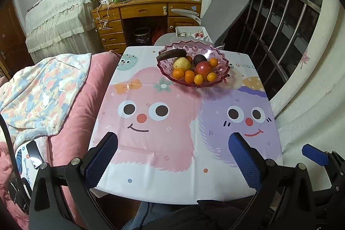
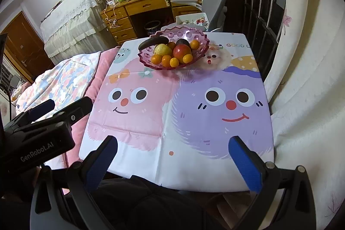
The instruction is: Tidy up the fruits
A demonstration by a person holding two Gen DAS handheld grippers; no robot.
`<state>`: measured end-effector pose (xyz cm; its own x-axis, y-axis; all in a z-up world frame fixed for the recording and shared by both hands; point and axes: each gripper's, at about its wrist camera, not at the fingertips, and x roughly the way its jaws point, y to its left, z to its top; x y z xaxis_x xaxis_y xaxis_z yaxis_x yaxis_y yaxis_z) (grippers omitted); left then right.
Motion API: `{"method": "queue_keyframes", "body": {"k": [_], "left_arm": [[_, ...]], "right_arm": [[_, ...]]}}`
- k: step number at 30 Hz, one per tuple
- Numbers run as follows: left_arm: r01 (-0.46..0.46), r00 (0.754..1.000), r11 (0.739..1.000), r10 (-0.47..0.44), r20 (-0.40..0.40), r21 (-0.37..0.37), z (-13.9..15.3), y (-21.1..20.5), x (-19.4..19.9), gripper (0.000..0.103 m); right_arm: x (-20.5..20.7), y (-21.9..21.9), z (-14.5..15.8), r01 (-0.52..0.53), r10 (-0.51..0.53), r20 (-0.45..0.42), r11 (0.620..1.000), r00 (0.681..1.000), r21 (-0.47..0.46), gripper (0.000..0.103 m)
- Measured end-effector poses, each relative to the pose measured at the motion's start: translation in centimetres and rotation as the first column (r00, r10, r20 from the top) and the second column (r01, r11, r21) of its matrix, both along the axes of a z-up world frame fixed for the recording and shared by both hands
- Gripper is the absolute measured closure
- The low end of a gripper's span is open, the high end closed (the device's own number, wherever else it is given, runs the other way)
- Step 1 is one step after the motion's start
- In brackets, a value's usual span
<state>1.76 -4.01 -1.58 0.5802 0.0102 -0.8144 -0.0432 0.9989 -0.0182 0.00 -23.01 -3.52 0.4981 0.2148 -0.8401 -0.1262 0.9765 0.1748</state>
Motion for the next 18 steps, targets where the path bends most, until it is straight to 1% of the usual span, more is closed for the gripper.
{"method": "queue_keyframes", "body": {"k": [18], "left_arm": [[0.012,1.0,1.0,-0.012,-0.007,0.0,-0.1,-0.3,1.2,0.001]], "right_arm": [[0.0,0.0,0.0,0.002,-0.002,-0.002,1.0,1.0,0.001,0.0]]}}
